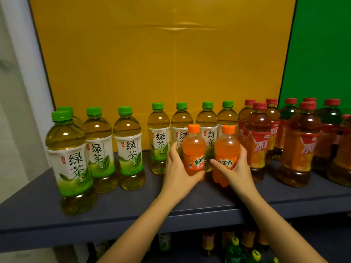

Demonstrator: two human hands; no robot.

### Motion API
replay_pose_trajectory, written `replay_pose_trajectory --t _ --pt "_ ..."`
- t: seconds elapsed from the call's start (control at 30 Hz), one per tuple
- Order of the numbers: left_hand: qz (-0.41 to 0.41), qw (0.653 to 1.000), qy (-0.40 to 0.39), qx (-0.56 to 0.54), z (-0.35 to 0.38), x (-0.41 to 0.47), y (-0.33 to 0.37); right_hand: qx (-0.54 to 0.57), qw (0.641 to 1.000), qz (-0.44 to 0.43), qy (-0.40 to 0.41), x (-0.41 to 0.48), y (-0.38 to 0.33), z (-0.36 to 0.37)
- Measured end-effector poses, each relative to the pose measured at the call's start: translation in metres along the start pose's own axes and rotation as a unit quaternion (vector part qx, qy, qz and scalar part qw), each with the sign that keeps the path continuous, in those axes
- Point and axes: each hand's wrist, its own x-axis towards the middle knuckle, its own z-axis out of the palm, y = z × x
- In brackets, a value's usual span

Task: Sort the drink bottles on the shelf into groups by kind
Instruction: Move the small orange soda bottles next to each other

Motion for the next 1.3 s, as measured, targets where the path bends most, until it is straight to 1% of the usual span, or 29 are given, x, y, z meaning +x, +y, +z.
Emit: replay_pose_trajectory --t 0.1,0.2,0.3,0.37,0.53,0.7,0.8,0.9,1.07,1.3 --pt "-0.056 0.998 -0.008 -0.034 0.016 0.009 -0.002 0.031 0.996 0.079 -0.031 0.003 0.004 -0.001" --pt "-0.096 0.994 0.004 -0.047 0.027 0.016 -0.004 0.048 0.993 0.100 -0.040 0.004 0.006 0.000" --pt "-0.124 0.991 0.002 -0.041 0.030 0.021 -0.005 0.041 0.994 0.094 -0.034 0.002 0.004 0.001" --pt "-0.132 0.989 -0.003 -0.059 0.028 0.018 -0.003 0.032 0.995 0.086 -0.032 -0.001 0.000 0.000" --pt "-0.143 0.968 -0.018 -0.204 0.022 -0.002 0.010 0.041 0.995 0.069 -0.061 -0.017 -0.013 -0.008" --pt "-0.121 0.947 -0.056 -0.292 0.024 -0.022 0.034 0.078 0.991 0.064 -0.087 -0.042 -0.025 -0.036" --pt "-0.123 0.935 -0.057 -0.327 0.039 -0.035 0.054 0.090 0.989 0.071 -0.088 -0.054 -0.029 -0.069" --pt "-0.122 0.928 -0.059 -0.347 0.064 -0.047 0.081 0.091 0.990 0.075 -0.071 -0.065 -0.029 -0.112" --pt "-0.127 0.912 -0.073 -0.384 0.124 -0.060 0.135 0.102 0.992 0.078 -0.008 -0.076 -0.025 -0.206" --pt "-0.103 0.900 -0.107 -0.411 0.220 -0.075 0.211 0.070 0.991 0.083 0.080 -0.083 -0.008 -0.343"
